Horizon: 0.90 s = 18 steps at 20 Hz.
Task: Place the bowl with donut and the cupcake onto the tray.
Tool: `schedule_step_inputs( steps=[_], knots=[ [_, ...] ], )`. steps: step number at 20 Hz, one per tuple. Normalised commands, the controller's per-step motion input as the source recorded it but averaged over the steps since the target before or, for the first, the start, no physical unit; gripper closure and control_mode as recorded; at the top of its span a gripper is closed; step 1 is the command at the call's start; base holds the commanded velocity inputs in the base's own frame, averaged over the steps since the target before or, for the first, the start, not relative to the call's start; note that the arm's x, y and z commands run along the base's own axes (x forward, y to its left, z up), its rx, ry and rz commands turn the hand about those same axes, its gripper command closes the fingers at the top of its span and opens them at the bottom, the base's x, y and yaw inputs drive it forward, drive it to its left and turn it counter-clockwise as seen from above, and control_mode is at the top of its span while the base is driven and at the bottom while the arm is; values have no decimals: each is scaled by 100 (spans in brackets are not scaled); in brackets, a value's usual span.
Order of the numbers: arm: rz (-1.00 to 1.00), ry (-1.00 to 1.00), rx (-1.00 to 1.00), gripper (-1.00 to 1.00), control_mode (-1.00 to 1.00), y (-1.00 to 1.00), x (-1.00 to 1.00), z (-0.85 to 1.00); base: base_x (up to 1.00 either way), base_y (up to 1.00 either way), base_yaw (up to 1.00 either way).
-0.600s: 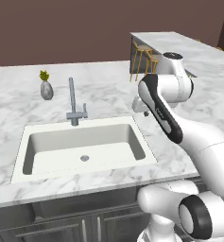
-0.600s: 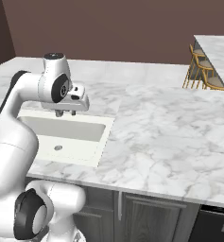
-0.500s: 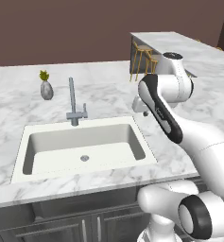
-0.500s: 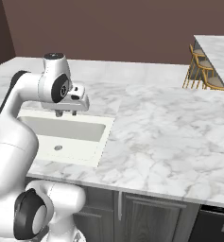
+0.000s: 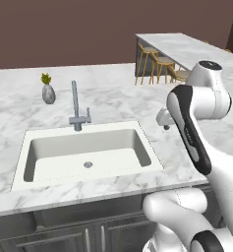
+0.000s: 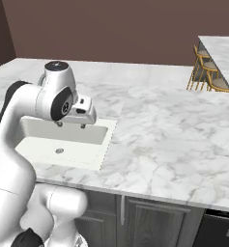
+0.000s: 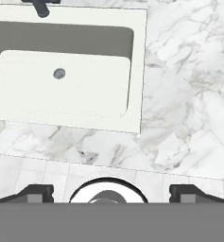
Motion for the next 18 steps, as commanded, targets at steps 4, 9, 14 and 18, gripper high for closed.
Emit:
schedule_step_inputs(
  steps=[4, 9, 14, 18],
  knots=[
    [0, -7, 0, -100, -100, -35, -77, -1, 0, 0, 0],
    [0, 0, 0, -100, -100, -4, -10, 0, 0, 0, 0],
    [0, 0, 0, -100, 100, -6, -19, -7, -13, -5, 0],
    [0, 0, 0, -100, 100, 0, 0, 0, -63, -30, 0]
  ],
)
